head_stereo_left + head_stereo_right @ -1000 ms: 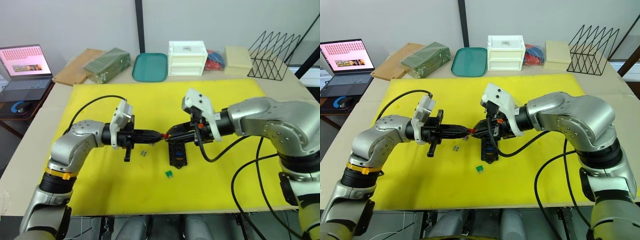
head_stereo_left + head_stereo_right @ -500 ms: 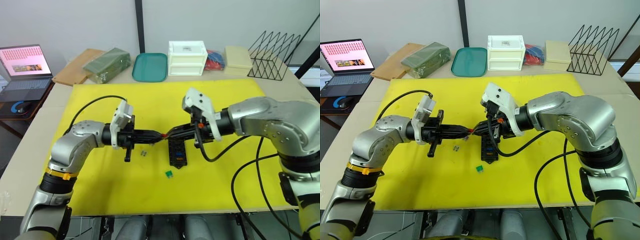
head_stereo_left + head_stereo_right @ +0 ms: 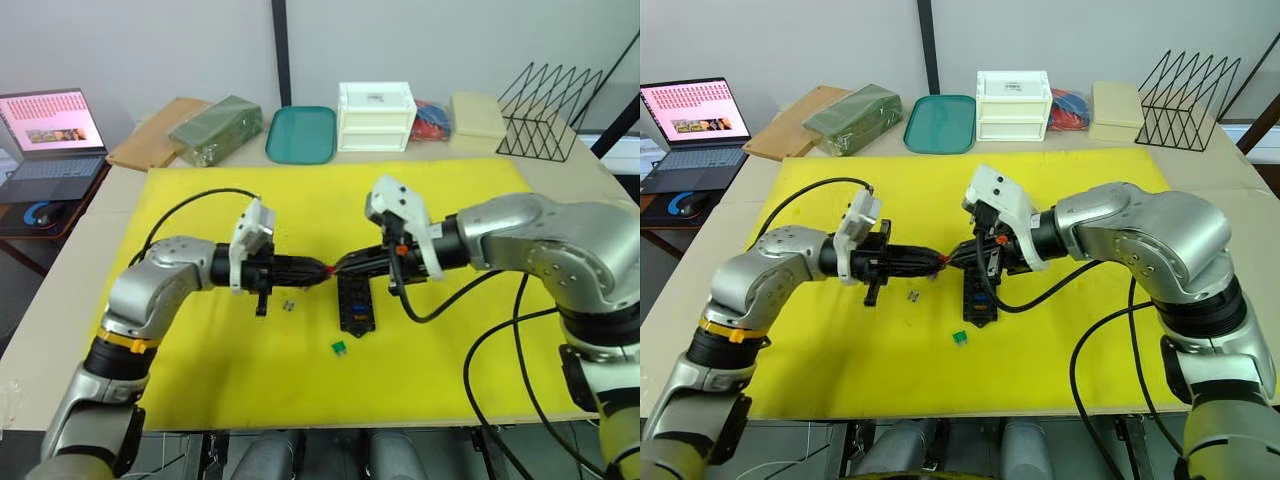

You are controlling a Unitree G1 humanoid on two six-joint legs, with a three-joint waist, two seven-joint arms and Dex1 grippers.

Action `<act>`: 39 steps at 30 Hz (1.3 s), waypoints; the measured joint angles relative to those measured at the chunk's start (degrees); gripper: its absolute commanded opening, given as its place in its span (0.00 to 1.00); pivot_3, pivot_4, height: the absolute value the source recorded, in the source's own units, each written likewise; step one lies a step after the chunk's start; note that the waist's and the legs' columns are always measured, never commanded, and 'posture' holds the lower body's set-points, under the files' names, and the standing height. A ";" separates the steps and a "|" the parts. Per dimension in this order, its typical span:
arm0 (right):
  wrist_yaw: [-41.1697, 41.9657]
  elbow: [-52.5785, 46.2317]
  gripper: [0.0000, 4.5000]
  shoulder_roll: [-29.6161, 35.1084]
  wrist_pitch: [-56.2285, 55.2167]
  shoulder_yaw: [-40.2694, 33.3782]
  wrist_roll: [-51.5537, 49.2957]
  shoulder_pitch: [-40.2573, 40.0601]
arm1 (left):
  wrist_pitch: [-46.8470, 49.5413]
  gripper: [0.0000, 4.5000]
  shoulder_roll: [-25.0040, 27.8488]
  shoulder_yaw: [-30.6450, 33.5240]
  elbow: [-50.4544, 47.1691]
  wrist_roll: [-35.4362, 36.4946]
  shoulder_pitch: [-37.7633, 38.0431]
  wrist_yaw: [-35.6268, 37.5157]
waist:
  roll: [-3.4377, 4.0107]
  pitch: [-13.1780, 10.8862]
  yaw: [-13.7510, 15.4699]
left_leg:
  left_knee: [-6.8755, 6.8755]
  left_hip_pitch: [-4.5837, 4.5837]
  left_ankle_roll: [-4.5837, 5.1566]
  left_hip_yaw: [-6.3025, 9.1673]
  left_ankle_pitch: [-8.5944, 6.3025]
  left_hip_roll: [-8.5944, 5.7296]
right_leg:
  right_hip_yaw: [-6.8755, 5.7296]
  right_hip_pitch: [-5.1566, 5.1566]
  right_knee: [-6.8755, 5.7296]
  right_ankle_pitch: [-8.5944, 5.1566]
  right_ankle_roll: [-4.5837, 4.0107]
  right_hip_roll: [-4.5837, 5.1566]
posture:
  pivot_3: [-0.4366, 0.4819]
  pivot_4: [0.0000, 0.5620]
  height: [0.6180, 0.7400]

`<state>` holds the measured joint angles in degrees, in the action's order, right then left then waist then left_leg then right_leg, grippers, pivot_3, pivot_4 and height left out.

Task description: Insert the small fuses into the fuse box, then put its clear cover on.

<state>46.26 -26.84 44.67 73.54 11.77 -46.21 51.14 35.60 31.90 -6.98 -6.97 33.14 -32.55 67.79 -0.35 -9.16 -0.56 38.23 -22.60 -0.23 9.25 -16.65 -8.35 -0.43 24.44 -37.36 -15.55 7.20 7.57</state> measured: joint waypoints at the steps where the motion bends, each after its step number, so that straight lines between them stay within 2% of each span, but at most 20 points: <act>1: 0.80 0.00 0.00 1.03 -1.29 1.13 1.12 -0.03 | -0.93 0.39 0.27 -0.68 0.51 -1.32 -0.04 -0.23 | 0.00 0.00 -0.08 | -0.02 0.00 0.00 0.00 0.00 0.00 | 0.00 0.01 0.01 0.00 0.00 0.00 | 0.48 0.27 1.00; 7: 6.00 -0.27 0.00 6.45 -8.73 6.86 7.91 -1.05 | -6.89 0.88 2.79 -5.14 1.53 -8.28 1.83 1.24 | 0.00 0.00 -0.13 | -0.07 0.00 0.00 -0.01 0.00 0.01 | 0.00 0.04 0.04 0.00 0.00 -0.01 | 0.48 0.27 1.00; 9: 7.85 -0.34 0.00 8.13 -11.10 9.26 10.64 -1.57 | -9.47 0.99 3.42 -7.03 2.16 -10.67 3.41 2.22 | 0.00 0.00 -0.11 | -0.07 0.00 0.00 -0.02 0.00 0.01 | 0.00 0.04 0.04 0.00 0.00 -0.01 | 0.48 0.27 1.00; 18: 10.92 0.04 0.00 8.86 -16.63 16.19 20.19 -4.11 | -16.39 0.99 0.49 -10.44 4.69 -16.82 3.83 1.72 | 0.00 0.00 0.00 | -0.04 -0.01 0.00 -0.01 0.00 0.00 | 0.00 0.02 0.04 0.00 0.00 0.00 | 0.48 0.27 1.00; 39: 12.94 0.75 0.00 8.13 -18.99 15.54 25.32 -7.52 | -17.64 0.99 -1.89 -10.48 4.68 -18.81 3.71 1.98 | 0.00 0.00 0.02 | -0.02 -0.01 0.00 -0.01 0.00 0.00 | 0.00 0.01 0.04 0.00 0.00 -0.01 | 0.48 0.27 1.00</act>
<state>59.20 -26.09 52.80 54.55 27.30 -20.89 43.61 17.96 30.00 -17.46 -2.29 14.33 -28.84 69.77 -0.35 -9.16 -0.54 38.20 -22.61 -0.22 9.24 -16.65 -8.35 -0.44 24.45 -37.32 -15.55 7.20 7.57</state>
